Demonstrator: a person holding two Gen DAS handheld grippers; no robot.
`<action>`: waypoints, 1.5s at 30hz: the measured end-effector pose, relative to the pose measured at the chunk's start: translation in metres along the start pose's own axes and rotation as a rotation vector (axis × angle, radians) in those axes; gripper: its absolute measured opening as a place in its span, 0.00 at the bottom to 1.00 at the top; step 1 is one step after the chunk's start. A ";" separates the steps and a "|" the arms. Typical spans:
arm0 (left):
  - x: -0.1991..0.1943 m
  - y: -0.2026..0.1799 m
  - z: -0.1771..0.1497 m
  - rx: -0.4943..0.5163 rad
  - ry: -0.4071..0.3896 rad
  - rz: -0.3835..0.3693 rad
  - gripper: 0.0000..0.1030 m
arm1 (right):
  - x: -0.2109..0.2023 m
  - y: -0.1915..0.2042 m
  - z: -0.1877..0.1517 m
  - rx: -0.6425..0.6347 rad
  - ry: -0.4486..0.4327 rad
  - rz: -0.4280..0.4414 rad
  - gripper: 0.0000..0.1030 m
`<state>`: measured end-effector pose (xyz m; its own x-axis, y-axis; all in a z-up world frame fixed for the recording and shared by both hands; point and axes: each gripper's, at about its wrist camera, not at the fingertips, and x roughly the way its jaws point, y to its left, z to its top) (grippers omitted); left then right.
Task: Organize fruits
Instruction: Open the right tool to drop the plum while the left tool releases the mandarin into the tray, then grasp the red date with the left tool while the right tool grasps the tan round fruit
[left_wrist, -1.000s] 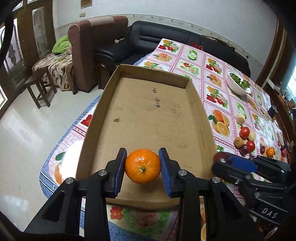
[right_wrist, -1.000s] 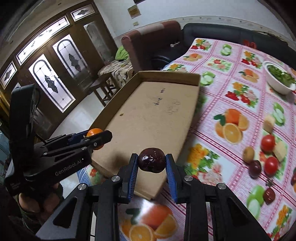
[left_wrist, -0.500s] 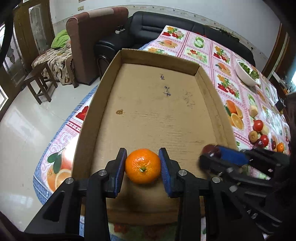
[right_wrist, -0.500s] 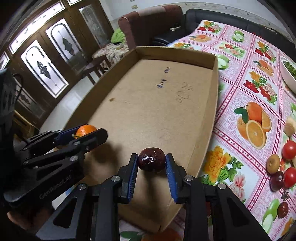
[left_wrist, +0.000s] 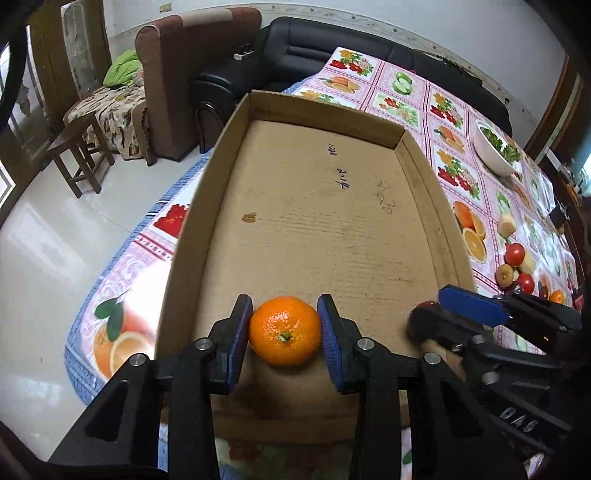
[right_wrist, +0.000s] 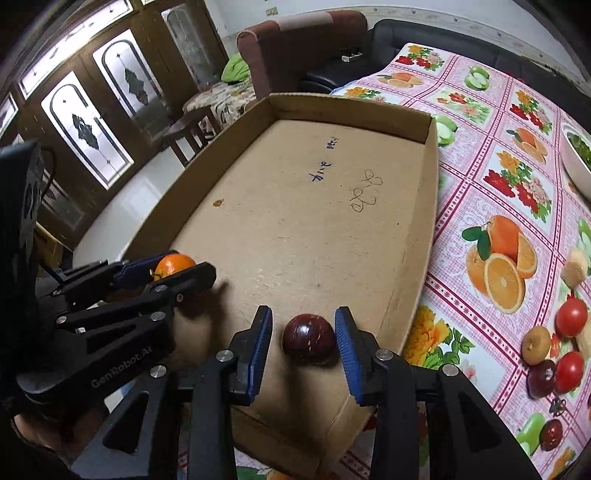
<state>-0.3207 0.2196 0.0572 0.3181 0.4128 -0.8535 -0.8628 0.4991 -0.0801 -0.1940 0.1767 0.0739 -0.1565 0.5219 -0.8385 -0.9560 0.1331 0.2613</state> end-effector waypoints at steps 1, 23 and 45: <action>-0.004 -0.002 0.000 0.000 -0.010 0.000 0.38 | -0.007 -0.003 -0.002 0.012 -0.017 0.011 0.36; -0.042 -0.182 -0.036 0.271 -0.002 -0.239 0.48 | -0.182 -0.186 -0.133 0.523 -0.254 -0.148 0.59; -0.018 -0.250 -0.060 0.393 0.094 -0.315 0.48 | -0.198 -0.229 -0.184 0.527 -0.173 -0.410 0.60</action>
<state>-0.1343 0.0425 0.0615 0.4868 0.1348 -0.8631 -0.5122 0.8444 -0.1570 0.0104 -0.1124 0.0915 0.2754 0.4632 -0.8424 -0.6744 0.7175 0.1741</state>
